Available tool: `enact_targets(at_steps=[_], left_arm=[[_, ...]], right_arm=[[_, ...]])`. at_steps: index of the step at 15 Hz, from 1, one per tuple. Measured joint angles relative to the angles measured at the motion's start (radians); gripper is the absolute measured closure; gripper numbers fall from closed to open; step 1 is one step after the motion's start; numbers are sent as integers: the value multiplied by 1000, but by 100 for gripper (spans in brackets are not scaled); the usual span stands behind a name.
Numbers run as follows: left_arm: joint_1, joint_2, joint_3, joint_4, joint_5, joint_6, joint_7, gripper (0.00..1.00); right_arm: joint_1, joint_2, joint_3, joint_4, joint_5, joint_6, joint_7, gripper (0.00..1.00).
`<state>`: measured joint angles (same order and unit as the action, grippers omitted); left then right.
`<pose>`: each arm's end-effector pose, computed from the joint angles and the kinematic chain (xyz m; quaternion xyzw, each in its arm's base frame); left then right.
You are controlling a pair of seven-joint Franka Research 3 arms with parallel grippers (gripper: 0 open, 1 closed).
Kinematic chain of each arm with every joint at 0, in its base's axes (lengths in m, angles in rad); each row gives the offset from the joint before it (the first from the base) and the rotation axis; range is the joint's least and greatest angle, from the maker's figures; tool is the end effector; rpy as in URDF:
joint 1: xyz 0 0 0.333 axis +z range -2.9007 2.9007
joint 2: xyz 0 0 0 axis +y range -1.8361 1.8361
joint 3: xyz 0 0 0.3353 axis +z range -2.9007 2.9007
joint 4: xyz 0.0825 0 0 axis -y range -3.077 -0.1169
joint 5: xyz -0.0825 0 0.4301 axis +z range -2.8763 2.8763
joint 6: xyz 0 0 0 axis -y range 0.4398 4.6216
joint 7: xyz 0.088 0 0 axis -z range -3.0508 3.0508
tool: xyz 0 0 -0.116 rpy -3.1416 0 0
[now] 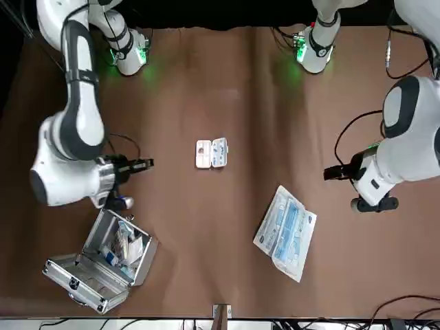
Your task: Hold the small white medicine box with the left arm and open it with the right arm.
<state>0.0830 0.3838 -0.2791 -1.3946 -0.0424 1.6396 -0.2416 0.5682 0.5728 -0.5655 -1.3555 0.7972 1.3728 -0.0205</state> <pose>0.7000 -0.1135 0.4874 0.9949 0.0318 -0.0763 0.0579 0.6925 0.1758 0.4094 -0.9435 0.0021 0.2220 0.2459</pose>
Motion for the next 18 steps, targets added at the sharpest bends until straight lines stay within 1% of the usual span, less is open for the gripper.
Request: enact_targets(at_steps=[1, 2, 5, 6, 8, 9, 11, 13, 16, 18], left_arm=[[3, -12, 2, 1, 3, 0, 0, 0], [9, -38, 4, 2, 13, -3, 0, 0], [12, -75, 9, 1, 21, -53, -3, 0], [17, -91, 10, 1, 26, -68, -3, 0], [34, -123, 10, 2, 30, -126, 7, 0], [43, -138, 10, 2, 30, -147, 17, 0], [52, -167, 9, 3, 30, -161, 28, 0], [52, -187, 9, 3, 30, -167, 28, 0], [60, -190, 13, 0, 32, -167, 28, 0], [76, -190, 14, -1, 32, -167, 28, 0]], right_arm=[[0, 0, -22, 18, -11, -25, 0, 99], [0, 0, -68, 47, -20, -69, 1, 99], [0, 0, -124, 95, -35, -118, 8, 96], [1, -1, -138, 114, -51, -124, 12, 96], [3, -6, -151, 142, -92, -128, 22, 93], [5, -12, -152, 150, -103, -128, 29, 86], [11, -24, -153, 160, -116, -130, 36, 82], [16, -37, -154, 165, -135, -130, 37, 67], [21, -64, -155, 167, -167, -131, 38, 39], [32, -78, -155, 168, -192, -131, 39, 22]])
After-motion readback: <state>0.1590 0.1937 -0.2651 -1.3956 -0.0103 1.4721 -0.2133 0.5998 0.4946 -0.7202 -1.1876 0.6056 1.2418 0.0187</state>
